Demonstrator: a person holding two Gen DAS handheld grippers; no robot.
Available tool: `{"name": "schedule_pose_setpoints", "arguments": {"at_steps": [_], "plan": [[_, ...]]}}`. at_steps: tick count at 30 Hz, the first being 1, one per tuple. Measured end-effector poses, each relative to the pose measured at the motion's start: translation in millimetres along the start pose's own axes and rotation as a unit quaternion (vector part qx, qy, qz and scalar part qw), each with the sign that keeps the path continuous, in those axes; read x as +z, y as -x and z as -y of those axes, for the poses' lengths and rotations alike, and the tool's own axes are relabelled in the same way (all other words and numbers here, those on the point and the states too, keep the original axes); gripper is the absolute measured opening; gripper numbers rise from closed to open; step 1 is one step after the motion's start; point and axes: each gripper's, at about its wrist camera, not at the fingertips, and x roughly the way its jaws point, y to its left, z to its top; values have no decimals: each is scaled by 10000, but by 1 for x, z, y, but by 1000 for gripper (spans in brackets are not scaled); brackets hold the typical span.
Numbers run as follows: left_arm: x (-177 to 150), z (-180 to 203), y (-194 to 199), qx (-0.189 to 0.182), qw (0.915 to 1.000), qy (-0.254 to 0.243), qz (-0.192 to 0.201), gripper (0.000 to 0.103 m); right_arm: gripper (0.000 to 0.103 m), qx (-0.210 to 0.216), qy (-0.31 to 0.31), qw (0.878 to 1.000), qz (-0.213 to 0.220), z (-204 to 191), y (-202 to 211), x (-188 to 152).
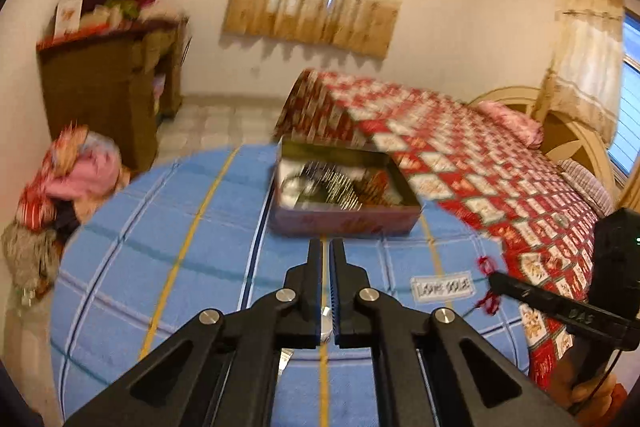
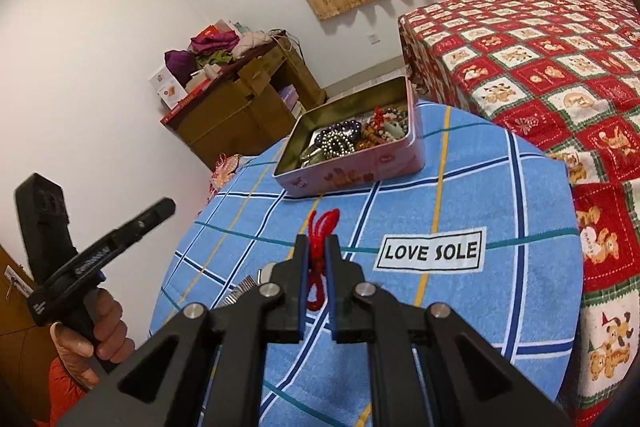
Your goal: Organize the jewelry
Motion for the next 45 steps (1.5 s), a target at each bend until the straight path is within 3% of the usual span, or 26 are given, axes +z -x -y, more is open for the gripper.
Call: {"name": "schedule_pose_setpoints", "arguments": {"at_steps": [1, 2, 3, 4, 7, 13, 16, 17, 19, 21, 25, 28, 34, 36, 45], "plan": [[-5, -6, -6, 16, 9998, 90, -180, 10, 11, 9, -8, 10000, -27, 1, -1, -1], [-10, -11, -13, 86, 9992, 152, -349, 30, 11, 9, -15, 10000, -47, 1, -2, -3], [-16, -16, -18, 174, 9984, 219, -499, 57, 11, 7, -27, 10000, -82, 2, -4, -4], [-22, -19, -20, 165, 9979, 277, -557, 65, 11, 10, -33, 9999, -102, 2, -5, -4], [-38, -22, -23, -86, 9977, 210, -643, 67, 11, 13, -48, 9999, -154, 4, -8, -5], [-67, -11, -43, 666, 9868, -686, -1307, 68, 11, 5, -80, 9998, -195, 5, -11, -5], [-76, -17, -49, 687, 9849, -620, -1462, 67, 11, 18, -78, 9997, -212, 3, -13, -5], [-79, -19, -50, 718, 9842, -602, -1501, 67, 11, 20, -73, 9997, -226, 2, -14, -5], [-81, -13, -48, 817, 9827, -816, -1445, 53, 11, 21, -57, 9997, -252, 0, -16, -6], [-80, -11, -47, 759, 9825, -904, -1441, 16, 11, 26, -45, 9997, -252, -1, -16, -6], [-82, -6, -44, 603, 9817, -1030, -1484, 16, 11, 28, -40, 9997, -219, -2, -14, -6], [-80, -7, -38, 435, 9864, -727, -1412, 15, 11, 25, -36, 9998, -197, -2, -12, -6], [-54, -2, -17, 199, 9954, -358, -870, 10, 11, 64, -61, 9999, -61, -2, -2, -4], [-43, 4, -8, 134, 9969, -395, -667, 2, 11, 77, -77, 9999, -7, -2, 0, -2], [-20, 20, 5, -20, 9983, -516, -257, 2, 11, 49, -105, 9999, 59, 1, 5, 0]]}}
